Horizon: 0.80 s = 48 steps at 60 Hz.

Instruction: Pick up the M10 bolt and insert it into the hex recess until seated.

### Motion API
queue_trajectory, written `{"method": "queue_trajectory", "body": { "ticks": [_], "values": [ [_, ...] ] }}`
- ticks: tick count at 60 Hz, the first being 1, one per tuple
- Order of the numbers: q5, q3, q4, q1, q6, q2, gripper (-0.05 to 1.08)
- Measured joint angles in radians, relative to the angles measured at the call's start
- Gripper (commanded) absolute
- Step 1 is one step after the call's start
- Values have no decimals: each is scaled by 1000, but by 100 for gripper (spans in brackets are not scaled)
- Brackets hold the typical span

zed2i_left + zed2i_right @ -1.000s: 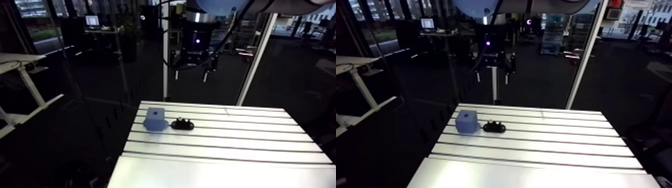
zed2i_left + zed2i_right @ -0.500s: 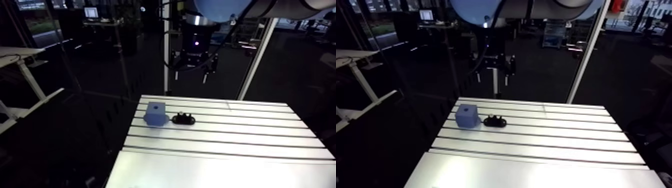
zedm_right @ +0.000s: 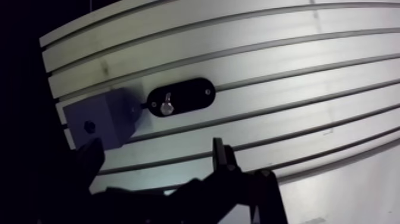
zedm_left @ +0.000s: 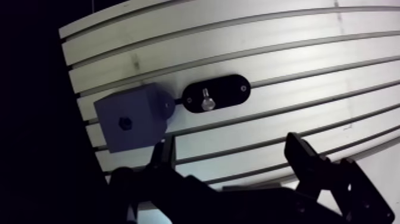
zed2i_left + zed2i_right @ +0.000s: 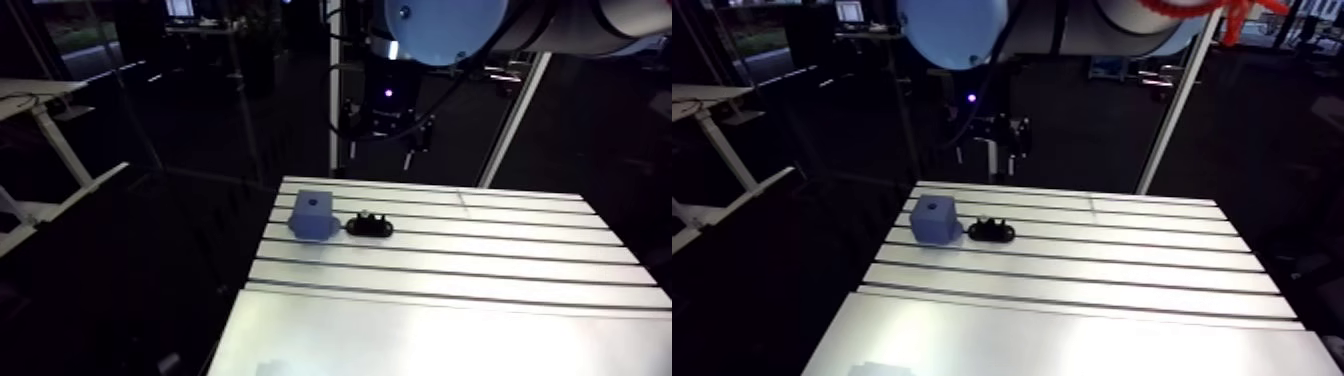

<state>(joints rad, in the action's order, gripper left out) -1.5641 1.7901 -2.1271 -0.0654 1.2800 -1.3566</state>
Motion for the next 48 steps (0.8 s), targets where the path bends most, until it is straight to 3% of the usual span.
{"method": "queue_trajectory", "body": {
  "ticks": [48],
  "values": [
    [2, 77, -177, -10, -9, 69, 1]
  ]
}}
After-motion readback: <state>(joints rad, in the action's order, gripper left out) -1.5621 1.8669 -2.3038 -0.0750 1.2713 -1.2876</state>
